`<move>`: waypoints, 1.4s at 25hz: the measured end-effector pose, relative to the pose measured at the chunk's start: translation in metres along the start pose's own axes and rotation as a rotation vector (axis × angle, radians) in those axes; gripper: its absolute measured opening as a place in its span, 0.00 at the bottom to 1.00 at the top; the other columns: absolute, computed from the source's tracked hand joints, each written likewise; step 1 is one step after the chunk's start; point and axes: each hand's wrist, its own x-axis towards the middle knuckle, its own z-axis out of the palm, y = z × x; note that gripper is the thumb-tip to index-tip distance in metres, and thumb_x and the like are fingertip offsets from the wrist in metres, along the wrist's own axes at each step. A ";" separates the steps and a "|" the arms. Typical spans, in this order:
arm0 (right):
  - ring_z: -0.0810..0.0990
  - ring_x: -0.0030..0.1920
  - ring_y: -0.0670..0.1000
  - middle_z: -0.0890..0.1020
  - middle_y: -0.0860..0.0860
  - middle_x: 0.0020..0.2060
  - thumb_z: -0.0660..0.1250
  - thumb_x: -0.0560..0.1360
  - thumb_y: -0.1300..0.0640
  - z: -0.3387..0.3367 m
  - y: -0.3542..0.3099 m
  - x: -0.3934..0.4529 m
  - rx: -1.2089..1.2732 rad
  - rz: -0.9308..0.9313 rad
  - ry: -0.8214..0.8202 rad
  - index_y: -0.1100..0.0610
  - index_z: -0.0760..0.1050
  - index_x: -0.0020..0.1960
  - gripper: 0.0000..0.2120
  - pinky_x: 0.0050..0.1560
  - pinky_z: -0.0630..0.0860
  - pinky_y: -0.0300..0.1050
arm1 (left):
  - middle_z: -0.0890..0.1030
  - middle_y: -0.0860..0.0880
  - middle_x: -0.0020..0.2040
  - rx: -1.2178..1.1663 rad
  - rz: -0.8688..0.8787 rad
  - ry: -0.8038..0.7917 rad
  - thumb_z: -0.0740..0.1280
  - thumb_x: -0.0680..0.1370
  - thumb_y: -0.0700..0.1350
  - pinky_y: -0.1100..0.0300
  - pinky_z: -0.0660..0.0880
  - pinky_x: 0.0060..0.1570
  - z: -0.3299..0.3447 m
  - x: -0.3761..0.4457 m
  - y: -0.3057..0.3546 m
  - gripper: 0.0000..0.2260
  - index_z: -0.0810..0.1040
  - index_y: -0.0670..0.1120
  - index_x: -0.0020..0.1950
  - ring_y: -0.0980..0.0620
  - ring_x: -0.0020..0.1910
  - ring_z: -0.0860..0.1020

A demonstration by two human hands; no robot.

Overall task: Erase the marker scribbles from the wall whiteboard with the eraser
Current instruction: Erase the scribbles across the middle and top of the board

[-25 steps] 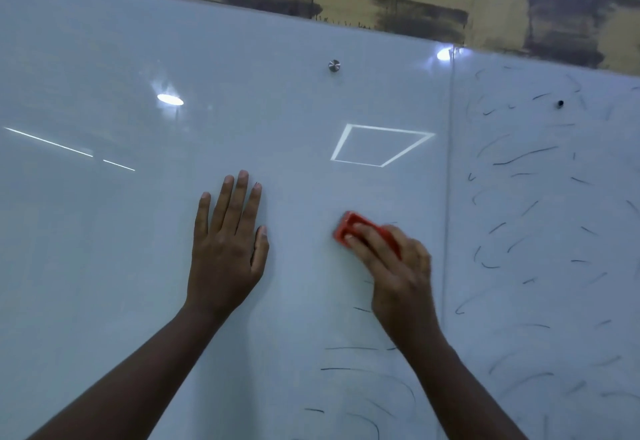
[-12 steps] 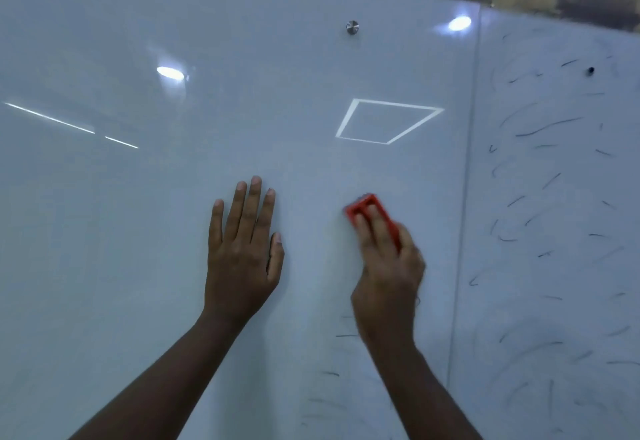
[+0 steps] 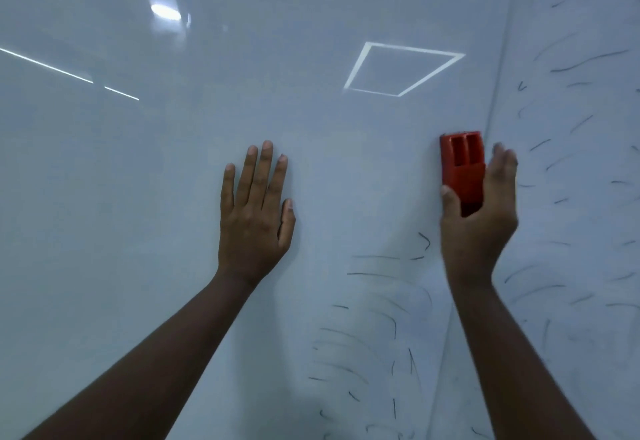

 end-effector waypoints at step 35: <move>0.70 0.48 0.48 0.72 0.44 0.48 0.81 0.68 0.51 0.008 -0.020 -0.162 -0.112 0.005 -0.365 0.45 0.73 0.75 0.38 0.45 0.73 0.41 | 0.54 0.40 0.87 -0.019 -0.032 -0.064 0.57 0.86 0.46 0.34 0.53 0.83 0.005 -0.073 0.016 0.29 0.57 0.42 0.87 0.39 0.86 0.54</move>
